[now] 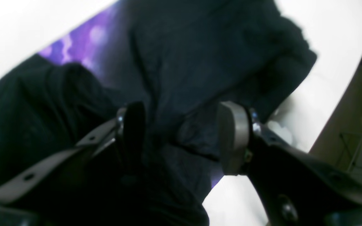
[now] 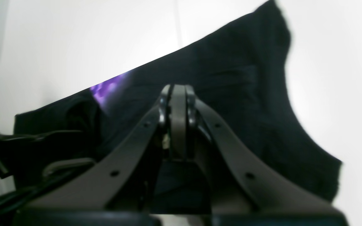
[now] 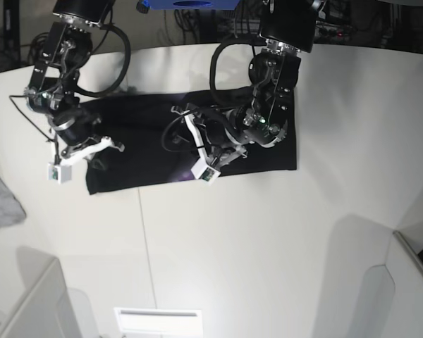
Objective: Fold the T-shirt properly
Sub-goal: 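Lay the strip end at the middle and open the left gripper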
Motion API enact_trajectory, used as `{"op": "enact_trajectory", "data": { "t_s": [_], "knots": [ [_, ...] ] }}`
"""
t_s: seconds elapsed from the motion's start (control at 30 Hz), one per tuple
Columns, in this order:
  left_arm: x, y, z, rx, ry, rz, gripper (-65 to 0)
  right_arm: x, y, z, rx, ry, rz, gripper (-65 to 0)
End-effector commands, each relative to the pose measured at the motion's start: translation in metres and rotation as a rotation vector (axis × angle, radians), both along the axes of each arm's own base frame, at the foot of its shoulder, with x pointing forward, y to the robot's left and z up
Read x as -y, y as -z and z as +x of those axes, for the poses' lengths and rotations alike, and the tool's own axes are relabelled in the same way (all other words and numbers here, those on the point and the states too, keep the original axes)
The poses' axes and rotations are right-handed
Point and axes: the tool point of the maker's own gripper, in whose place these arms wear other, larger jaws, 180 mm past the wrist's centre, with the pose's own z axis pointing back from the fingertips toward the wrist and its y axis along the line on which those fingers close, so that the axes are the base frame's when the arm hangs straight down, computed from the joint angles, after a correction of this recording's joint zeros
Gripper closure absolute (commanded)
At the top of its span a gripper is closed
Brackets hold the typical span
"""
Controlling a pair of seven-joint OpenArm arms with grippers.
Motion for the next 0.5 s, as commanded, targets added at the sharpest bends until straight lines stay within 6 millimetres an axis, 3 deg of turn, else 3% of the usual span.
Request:
{"op": "enact_trajectory", "data": {
  "t_s": [0.0, 0.1, 0.17, 0.3, 0.47],
  "knots": [
    [0.008, -0.018, 0.012, 0.055, 0.0, -0.038, -35.2, 0.002, -0.012, 0.007, 0.049, 0.001, -0.004, 0.0],
    [0.008, -0.03, 0.021, 0.09, -0.006, -0.045, -34.9, 0.003, -0.012, 0.007, 0.047, 0.004, -0.004, 0.0],
    [0.003, -0.042, 0.023, 0.121, -0.032, -0.05, -30.1, 0.003, -0.012, 0.007, 0.046, 0.004, -0.004, 0.0],
    [-0.038, -0.046, 0.028, 0.097, -0.232, -0.036, 0.0, 0.003, -0.011, 0.006, 0.044, 0.004, -0.004, 0.0],
    [-0.077, -0.032, 0.033, 0.029, -0.41, -0.018, 0.0, 0.002, -0.012, 0.007, 0.049, 0.0, -0.004, 0.0]
  ]
}}
